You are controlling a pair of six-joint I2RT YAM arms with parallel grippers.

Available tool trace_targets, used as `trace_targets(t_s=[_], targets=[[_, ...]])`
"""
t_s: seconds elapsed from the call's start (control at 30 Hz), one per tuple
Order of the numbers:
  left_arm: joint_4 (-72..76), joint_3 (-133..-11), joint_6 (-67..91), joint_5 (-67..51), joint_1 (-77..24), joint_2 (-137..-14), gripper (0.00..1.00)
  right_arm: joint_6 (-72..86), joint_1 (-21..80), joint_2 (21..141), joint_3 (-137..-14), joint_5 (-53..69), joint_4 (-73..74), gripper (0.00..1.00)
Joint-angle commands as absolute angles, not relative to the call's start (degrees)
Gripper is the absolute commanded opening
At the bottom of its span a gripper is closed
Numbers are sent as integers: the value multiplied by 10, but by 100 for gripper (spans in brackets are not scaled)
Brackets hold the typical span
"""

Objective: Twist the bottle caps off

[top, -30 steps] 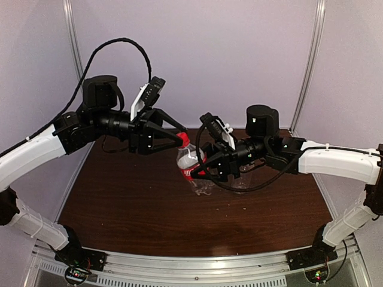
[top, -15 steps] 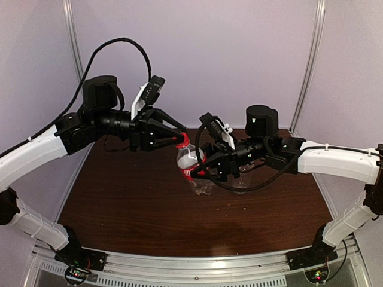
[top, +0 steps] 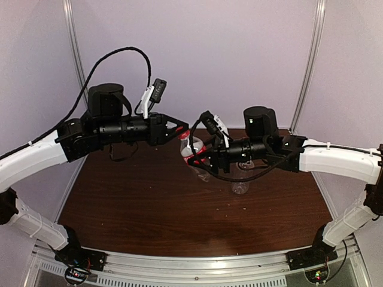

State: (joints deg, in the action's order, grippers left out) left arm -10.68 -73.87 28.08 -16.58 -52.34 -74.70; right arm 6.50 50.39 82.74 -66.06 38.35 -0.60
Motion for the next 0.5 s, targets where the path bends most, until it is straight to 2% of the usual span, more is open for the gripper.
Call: trace_targets(t_s=[0.0,0.1,0.23,0.37,0.47], targets=[[-127,-771,356,36,-579,-760,21,70,501,825,-668,271,2,27],[-118,-766,373,47,-579,-763,24,75,501,824,-662,271,-13,27],[-86,-757,360,18,-579,-759,35,76,501,820,-657,286,-20,26],[-66,-754,320,-47,-571,-752,53,71,501,816,-652,313,-21,26],[-71,-753,291,-95,-559,-743,73,64,501,809,-644,332,-23,26]])
